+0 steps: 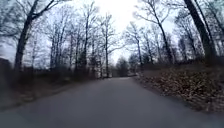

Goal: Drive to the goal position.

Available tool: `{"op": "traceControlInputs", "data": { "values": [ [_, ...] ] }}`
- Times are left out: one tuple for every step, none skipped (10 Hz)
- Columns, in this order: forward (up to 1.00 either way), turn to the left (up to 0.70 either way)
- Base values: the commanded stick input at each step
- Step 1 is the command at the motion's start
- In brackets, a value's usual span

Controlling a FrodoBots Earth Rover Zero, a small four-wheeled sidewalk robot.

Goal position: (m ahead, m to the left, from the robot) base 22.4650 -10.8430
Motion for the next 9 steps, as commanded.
{"op": "traceControlInputs", "data": {
  "values": [
    [1.00,0.00],
    [1.00,0.00],
    [1.00,0.00],
    [1.00,0.00],
    [1.00,0.00],
    [1.00,0.00],
    [1.00,0.00],
    [1.00,0.00],
    [1.00,-0.03]
  ]
}}
